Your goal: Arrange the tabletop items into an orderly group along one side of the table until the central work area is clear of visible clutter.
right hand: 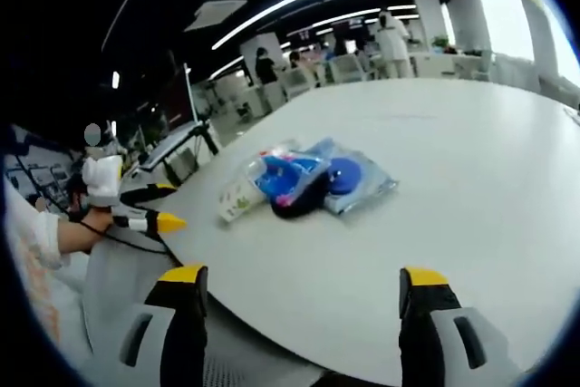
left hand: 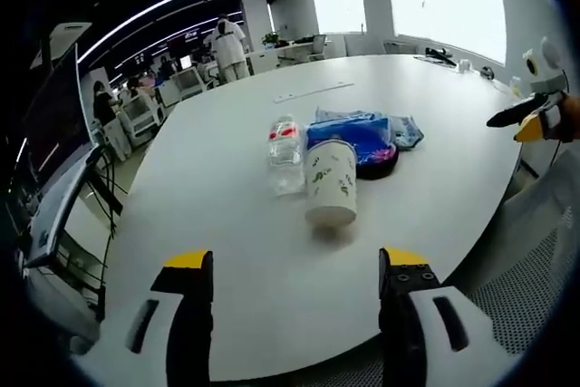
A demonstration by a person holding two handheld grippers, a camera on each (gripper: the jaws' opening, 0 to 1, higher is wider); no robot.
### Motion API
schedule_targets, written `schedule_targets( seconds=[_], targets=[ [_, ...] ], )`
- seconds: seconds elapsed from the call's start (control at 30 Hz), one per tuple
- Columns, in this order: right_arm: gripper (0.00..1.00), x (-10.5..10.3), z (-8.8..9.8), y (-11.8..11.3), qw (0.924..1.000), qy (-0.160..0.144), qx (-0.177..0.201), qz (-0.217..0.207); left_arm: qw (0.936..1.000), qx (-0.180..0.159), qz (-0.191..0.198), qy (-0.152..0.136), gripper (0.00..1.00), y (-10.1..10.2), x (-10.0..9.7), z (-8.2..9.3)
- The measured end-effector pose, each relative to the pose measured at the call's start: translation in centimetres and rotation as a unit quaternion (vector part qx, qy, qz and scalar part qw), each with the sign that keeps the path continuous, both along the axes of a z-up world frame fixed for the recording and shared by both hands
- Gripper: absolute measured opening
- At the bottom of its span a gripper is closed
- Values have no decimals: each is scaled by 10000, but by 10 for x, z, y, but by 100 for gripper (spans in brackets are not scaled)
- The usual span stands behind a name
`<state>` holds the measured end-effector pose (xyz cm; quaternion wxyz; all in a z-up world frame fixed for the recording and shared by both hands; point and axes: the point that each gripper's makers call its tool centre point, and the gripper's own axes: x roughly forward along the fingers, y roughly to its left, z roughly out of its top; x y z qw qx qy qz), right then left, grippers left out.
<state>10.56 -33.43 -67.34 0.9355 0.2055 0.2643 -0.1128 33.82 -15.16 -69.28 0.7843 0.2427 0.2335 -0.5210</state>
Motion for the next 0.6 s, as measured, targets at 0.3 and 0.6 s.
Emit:
schedule_targets(
  seconds=[0.3, 0.6],
  targets=[
    [89, 18, 8, 2, 9990, -189, 189, -361, 9987, -57, 79, 497, 76, 0, -2, -6],
    [89, 31, 14, -1, 9986, -255, 179, -430, 9967, -288, 133, 749, 71, -2, 0, 3]
  ],
)
